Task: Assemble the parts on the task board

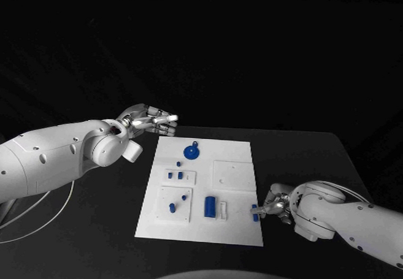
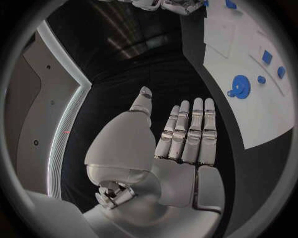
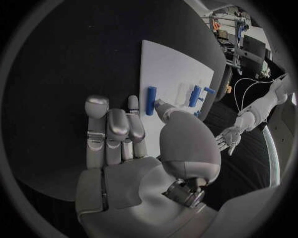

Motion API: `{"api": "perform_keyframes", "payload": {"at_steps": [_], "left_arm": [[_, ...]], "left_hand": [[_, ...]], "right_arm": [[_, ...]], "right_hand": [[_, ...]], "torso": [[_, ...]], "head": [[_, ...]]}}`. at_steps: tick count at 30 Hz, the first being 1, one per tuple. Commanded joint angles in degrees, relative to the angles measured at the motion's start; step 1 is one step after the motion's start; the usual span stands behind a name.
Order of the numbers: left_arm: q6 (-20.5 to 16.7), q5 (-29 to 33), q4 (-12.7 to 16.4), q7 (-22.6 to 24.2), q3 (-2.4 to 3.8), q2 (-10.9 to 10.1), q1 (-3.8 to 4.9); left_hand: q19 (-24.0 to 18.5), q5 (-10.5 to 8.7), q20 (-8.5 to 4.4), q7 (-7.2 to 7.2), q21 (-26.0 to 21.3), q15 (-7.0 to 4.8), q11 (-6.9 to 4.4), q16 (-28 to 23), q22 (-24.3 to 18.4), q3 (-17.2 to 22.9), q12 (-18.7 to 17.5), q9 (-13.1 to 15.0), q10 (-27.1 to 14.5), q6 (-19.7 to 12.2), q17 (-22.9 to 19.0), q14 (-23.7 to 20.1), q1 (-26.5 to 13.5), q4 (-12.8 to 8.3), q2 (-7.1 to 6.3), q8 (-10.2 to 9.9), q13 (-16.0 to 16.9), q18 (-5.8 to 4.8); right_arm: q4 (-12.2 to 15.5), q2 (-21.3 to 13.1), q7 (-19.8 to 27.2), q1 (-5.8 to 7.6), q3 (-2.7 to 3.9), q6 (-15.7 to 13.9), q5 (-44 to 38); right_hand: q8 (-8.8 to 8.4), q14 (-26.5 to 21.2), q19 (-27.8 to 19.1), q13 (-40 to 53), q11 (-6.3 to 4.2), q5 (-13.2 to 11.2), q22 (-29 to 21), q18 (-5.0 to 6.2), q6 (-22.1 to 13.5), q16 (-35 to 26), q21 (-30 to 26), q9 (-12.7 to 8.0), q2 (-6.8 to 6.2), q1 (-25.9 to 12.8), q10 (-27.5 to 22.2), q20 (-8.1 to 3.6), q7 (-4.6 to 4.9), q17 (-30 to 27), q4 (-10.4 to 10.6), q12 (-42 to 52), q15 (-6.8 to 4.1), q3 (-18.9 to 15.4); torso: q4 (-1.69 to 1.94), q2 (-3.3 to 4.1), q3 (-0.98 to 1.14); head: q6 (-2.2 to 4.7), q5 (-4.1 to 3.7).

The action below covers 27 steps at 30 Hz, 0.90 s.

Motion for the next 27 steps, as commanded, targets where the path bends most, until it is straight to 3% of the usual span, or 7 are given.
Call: {"api": "perform_keyframes", "payload": {"at_steps": [1,5,7,10,15,21,27], "left_arm": [[1.13,0.40,0.05,-0.12,0.02,-0.03,0.01],[1.36,0.40,-0.03,-0.47,0.00,-0.05,0.01],[1.46,0.39,-0.06,-0.62,0.00,-0.06,0.01],[1.60,0.36,-0.07,-0.88,-0.01,-0.10,0.01],[1.79,0.30,-0.05,-1.22,-0.03,-0.20,0.01],[1.90,0.21,0.01,-1.51,-0.05,-0.36,0.01],[1.96,0.13,-0.01,-1.71,-0.06,-0.45,0.02]], "left_hand": [[0.32,-0.09,0.15,0.16,0.25,0.13,0.08,-0.15,-0.01,0.03,-0.18,0.04,-0.01,0.25,0.05,0.18,0.11,-0.09,0.42,0.02,0.06,-0.40],[0.32,-0.09,0.15,0.16,0.25,0.13,0.08,-0.15,-0.01,0.03,-0.18,0.04,-0.01,0.25,0.05,0.18,0.11,-0.09,0.42,0.02,0.06,-0.40],[0.32,-0.09,0.15,0.16,0.25,0.13,0.08,-0.15,-0.01,0.03,-0.18,0.04,-0.01,0.25,0.05,0.18,0.11,-0.09,0.42,0.02,0.06,-0.40],[0.31,-0.08,0.18,0.21,0.24,0.16,0.12,-0.14,-0.01,0.18,-0.18,0.04,-0.13,0.11,0.06,0.10,0.22,0.03,0.34,0.02,0.07,-0.36],[0.29,-0.07,0.19,0.22,0.23,0.18,0.14,-0.15,-0.01,0.21,-0.18,0.04,-0.21,0.07,0.05,0.04,0.27,0.07,0.29,0.02,0.06,-0.35],[0.28,-0.07,0.20,0.23,0.23,0.19,0.15,-0.15,-0.01,0.22,-0.18,0.04,-0.22,0.06,0.05,0.03,0.28,0.08,0.28,0.03,0.06,-0.34],[0.30,-0.08,0.21,0.23,0.25,0.19,0.15,-0.14,-0.01,0.26,-0.18,0.05,-0.26,0.09,0.06,0.00,0.28,0.20,0.32,0.05,0.06,-0.31]], "right_arm": [[-0.72,0.53,-1.58,-0.39,-0.17,-1.03,-2.25],[-1.21,1.23,-1.31,-0.59,-0.19,-1.33,-2.60],[-1.38,1.41,-1.23,-0.65,-0.20,-1.48,-2.77],[-1.55,1.46,-1.05,-0.72,-0.20,-1.84,-2.94],[-1.58,1.27,-0.45,-0.86,-0.21,-2.78,-3.03],[-1.21,0.70,0.40,-0.96,-0.20,-4.41,-2.61],[0.43,-0.93,0.90,-0.97,0.37,-5.92,-1.81]], "right_hand": [[-0.43,0.53,2.93,0.10,0.18,-0.28,3.42,-0.23,0.38,-0.11,0.36,-0.45,0.19,0.83,0.43,-0.30,-0.07,0.10,-1.55,-0.19,-0.05,2.04],[-0.48,0.56,2.90,0.09,0.20,0.05,3.45,-0.23,0.38,-0.21,0.39,-0.54,0.58,2.00,0.37,-0.16,-0.18,0.02,-7.34,-0.26,0.05,5.46],[-0.46,0.56,2.88,0.10,0.20,3.88,3.46,-0.17,0.43,-0.23,0.40,-0.51,1.42,3.15,0.31,-0.13,-0.27,-0.06,-11.10,-0.24,0.00,6.25],[-0.46,0.50,2.85,0.09,0.16,8.99,3.51,-0.16,0.62,-0.30,0.36,-0.48,3.26,4.48,0.18,-0.15,-0.23,-0.17,-16.36,-0.26,-0.03,6.40],[-0.43,0.40,2.81,-0.15,0.36,10.41,3.79,-0.03,1.05,-0.41,0.59,0.42,6.77,4.10,-0.08,-0.03,0.31,-0.38,-24.26,-0.50,0.11,8.76],[-0.44,0.35,2.80,-0.41,0.41,9.45,4.03,0.06,1.30,-0.48,0.93,2.16,8.03,2.54,0.07,0.07,0.43,-0.61,-27.41,-0.53,0.19,11.54],[-0.43,0.38,2.81,-0.61,0.27,8.88,3.95,0.00,1.53,-0.49,0.86,2.67,7.94,2.59,0.16,0.03,0.09,-0.78,-26.78,-0.56,0.13,9.84]], "torso": [[-0.03,0.04,0.04],[-0.05,0.00,0.03],[-0.06,-0.01,0.02],[-0.08,-0.02,0.00],[-0.10,-0.03,0.02],[-0.10,-0.01,0.05],[-0.16,-0.05,0.02]], "head": [[-0.14,0.14],[-0.15,0.22],[-0.16,0.23],[-0.16,0.24],[-0.09,0.36],[-0.05,0.37],[0.00,0.60]]}}
